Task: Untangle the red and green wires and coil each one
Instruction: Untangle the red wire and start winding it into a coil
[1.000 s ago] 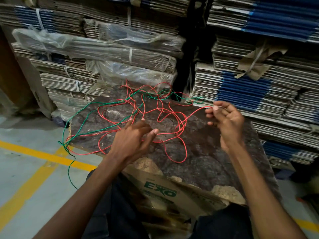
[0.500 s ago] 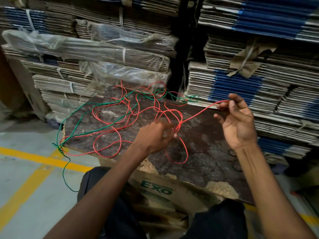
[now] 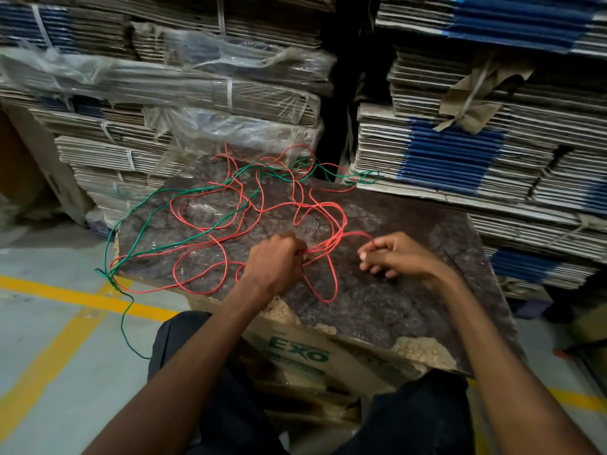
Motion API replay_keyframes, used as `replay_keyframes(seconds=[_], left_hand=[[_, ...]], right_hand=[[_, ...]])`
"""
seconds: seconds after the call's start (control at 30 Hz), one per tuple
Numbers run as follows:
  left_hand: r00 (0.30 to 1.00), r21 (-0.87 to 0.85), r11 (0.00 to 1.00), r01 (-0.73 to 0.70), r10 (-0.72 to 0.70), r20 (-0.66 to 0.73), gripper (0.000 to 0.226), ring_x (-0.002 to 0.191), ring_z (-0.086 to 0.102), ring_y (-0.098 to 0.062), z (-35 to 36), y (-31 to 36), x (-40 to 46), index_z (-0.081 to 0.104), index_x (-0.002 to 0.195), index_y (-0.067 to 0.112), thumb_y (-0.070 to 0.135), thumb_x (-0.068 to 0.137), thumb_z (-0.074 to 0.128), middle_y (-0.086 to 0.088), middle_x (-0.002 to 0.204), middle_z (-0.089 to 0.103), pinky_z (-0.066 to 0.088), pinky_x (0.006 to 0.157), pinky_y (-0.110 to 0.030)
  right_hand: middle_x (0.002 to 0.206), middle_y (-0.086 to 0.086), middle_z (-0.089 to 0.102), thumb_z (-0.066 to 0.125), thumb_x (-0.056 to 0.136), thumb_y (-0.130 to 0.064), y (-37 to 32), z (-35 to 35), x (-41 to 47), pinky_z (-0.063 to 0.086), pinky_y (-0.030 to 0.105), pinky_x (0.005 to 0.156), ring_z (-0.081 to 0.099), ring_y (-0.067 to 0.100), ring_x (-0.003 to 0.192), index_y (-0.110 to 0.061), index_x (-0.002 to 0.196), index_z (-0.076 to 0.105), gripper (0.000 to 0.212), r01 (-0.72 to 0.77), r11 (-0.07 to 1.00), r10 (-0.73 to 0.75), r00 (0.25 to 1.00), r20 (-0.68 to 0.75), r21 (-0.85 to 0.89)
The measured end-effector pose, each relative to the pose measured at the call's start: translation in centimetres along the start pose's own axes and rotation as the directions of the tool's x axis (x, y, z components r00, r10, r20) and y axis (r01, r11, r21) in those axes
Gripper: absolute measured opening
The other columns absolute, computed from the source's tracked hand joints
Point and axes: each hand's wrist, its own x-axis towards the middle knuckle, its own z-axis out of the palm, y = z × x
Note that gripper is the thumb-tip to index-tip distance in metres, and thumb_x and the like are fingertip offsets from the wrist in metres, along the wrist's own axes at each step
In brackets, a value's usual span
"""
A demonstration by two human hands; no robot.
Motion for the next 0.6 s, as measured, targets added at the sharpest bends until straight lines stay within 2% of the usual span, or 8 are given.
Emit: replay_keyframes(seconds=[0.07, 0.17, 0.27, 0.33, 0.4, 0.5, 0.6], left_hand=[[0.999, -0.023, 0.999, -0.030, 0.029, -0.046, 0.019, 0.100, 0.062, -0.035, 0.0, -0.4, 0.0, 0.067, 0.102, 0.020, 0.029, 0.090, 0.056, -0.005, 0.106, 0.064, 0.050, 0.072, -0.042], [0.995, -0.065, 0.996, -0.067, 0.062, -0.079, 0.020, 0.096, 0.063, -0.034, 0.0, -0.9, 0.3, 0.068, 0.102, 0.022, 0.033, 0.092, 0.056, -0.004, 0.101, 0.064, 0.050, 0.069, -0.041], [0.992, -0.087, 0.992, -0.092, 0.085, -0.090, 0.029, 0.092, 0.064, -0.033, -0.1, -1.0, 0.5, 0.069, 0.099, 0.022, 0.041, 0.090, 0.050, -0.003, 0.095, 0.064, 0.049, 0.065, -0.040], [0.989, -0.100, 0.989, -0.109, 0.098, -0.107, 0.042, 0.090, 0.064, -0.031, -0.3, -1.0, 0.5, 0.069, 0.097, 0.022, 0.049, 0.087, 0.039, -0.002, 0.092, 0.064, 0.046, 0.063, -0.038], [0.984, -0.131, 0.983, -0.125, 0.107, -0.139, 0.050, 0.085, 0.063, -0.030, -0.6, -1.2, 0.5, 0.069, 0.092, 0.020, 0.054, 0.085, 0.033, -0.001, 0.087, 0.064, 0.045, 0.060, -0.037], [0.975, -0.142, 0.981, -0.128, 0.099, -0.198, 0.041, 0.080, 0.063, -0.030, -1.1, -1.6, 0.6, 0.068, 0.088, 0.018, 0.048, 0.088, 0.041, -0.002, 0.082, 0.063, 0.048, 0.058, -0.040], [0.958, -0.119, 0.986, -0.115, 0.078, -0.276, 0.019, 0.081, 0.065, -0.033, -1.8, -2.5, 0.4, 0.071, 0.092, 0.019, 0.029, 0.089, 0.055, -0.003, 0.085, 0.066, 0.046, 0.056, -0.036]], right_hand=[[0.082, 0.001, 0.071, 0.061, 0.094, -0.031, -0.9, 1.3, 0.8, 0.037, 0.019, 0.052, 0.055, 0.007, 0.063, -0.016, 0.100, 0.064, 0.016, -0.002, 0.996, 0.015, 0.990, -0.138, 0.093], [0.091, 0.004, 0.074, 0.057, 0.094, -0.043, -2.2, 3.2, 1.3, 0.044, 0.020, 0.053, 0.060, 0.009, 0.067, -0.013, 0.104, 0.066, 0.033, 0.005, 0.960, 0.021, 0.996, -0.089, 0.279], [0.091, 0.002, 0.073, 0.060, 0.095, -0.027, -3.2, 4.6, 1.7, 0.051, 0.022, 0.057, 0.065, 0.010, 0.074, -0.017, 0.104, 0.066, 0.015, 0.054, 0.892, -0.044, 0.998, -0.033, 0.449], [0.083, 0.001, 0.072, 0.064, 0.091, -0.013, -3.5, 5.1, 1.9, 0.053, 0.020, 0.054, 0.066, 0.010, 0.070, -0.014, 0.101, 0.066, 0.010, 0.114, 0.842, -0.090, 0.993, -0.072, 0.527], [0.074, -0.002, 0.072, 0.067, 0.088, -0.008, -3.5, 5.1, 2.0, 0.052, 0.018, 0.050, 0.065, 0.006, 0.062, -0.011, 0.096, 0.067, 0.009, 0.156, 0.809, -0.105, 0.987, -0.122, 0.566], [0.073, -0.002, 0.070, 0.070, 0.085, -0.006, -3.3, 4.6, 1.9, 0.053, 0.021, 0.052, 0.063, 0.003, 0.059, -0.009, 0.097, 0.066, 0.012, 0.196, 0.812, -0.149, 0.980, -0.131, 0.550], [0.071, 0.001, 0.066, 0.072, 0.083, -0.004, -2.8, 4.1, 2.1, 0.053, 0.022, 0.049, 0.062, 0.007, 0.061, -0.010, 0.089, 0.065, 0.011, 0.179, 0.824, -0.087, 0.978, -0.191, 0.538]])
